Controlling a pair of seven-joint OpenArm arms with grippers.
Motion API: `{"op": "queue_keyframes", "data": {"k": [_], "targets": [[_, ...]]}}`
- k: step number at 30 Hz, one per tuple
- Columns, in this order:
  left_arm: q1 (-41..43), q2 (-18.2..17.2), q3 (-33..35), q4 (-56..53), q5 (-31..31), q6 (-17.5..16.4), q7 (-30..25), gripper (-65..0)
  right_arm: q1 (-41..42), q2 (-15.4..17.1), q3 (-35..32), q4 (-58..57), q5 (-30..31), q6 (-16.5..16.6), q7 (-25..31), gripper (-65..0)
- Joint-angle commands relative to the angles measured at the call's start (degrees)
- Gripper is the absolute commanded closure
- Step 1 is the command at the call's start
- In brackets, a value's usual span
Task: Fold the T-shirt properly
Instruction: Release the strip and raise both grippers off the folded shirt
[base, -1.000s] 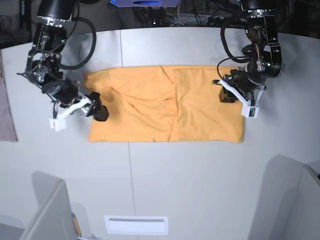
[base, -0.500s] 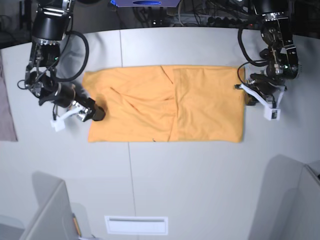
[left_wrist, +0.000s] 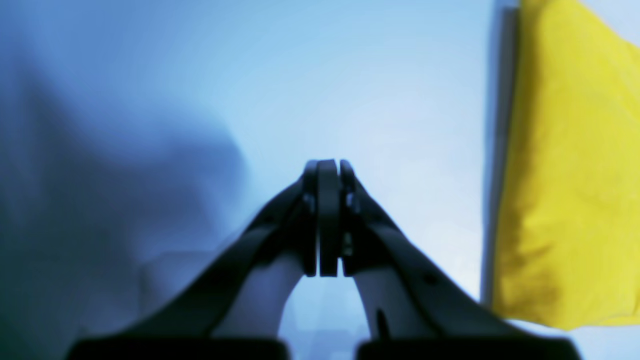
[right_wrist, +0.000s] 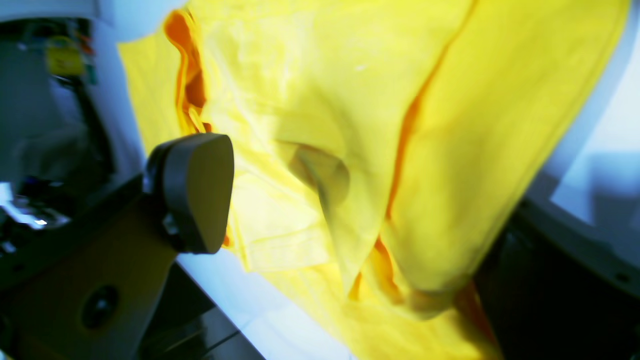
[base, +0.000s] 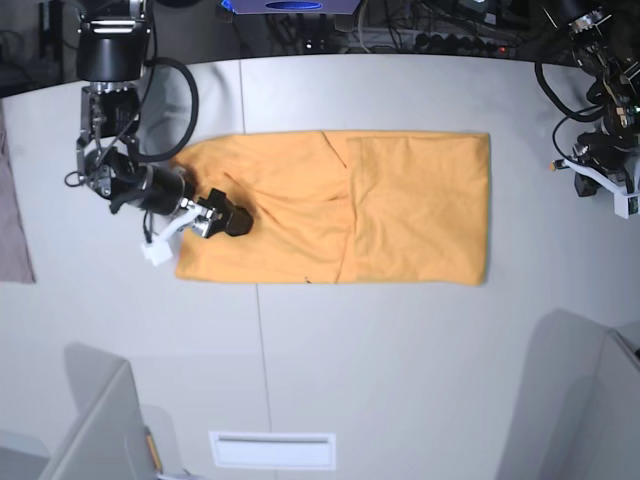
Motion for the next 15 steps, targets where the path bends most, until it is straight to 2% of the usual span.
{"op": "queue_keyframes", "data": {"k": [1, 2, 4, 9, 12, 15], "targets": [[-0.4, -2.1, -1.0, 0.1, -0.9, -0.2, -1.1, 0.0, 0.0, 0.4, -0.2, -1.1, -4.8, -1.6, -1.4, -52.7], [-0.4, -2.5, -1.4, -0.8, -0.9, -0.2, -1.1, 0.0, 0.2, 0.4, -0.2, -1.7, -4.8, -1.6, -1.4, -52.1], [-0.4, -3.2, -1.7, -1.9, -0.9, -0.2, -1.1, 0.0, 0.7, 0.5, -0.2, -3.1, -4.9, -1.6, -1.2, -45.6], [-0.4, -4.2, -1.4, -2.2, -0.8, -0.2, -1.2, 0.0, 2.4, 1.0, -0.2, -5.0, -4.9, -1.5, 1.1, -18.9], [-0.5, -4.6, -1.2, -3.2, -0.2, -0.2, -1.2, 0.0, 3.1, 1.0, -0.2, -5.3, -4.9, -1.5, 2.0, -0.5], [-1.3, -4.6, 2.5, -4.1, 6.1, -0.2, -1.5, 0.0, 3.1, 1.0, 0.0, -4.6, -4.9, -1.6, 2.7, 0.0]]}}
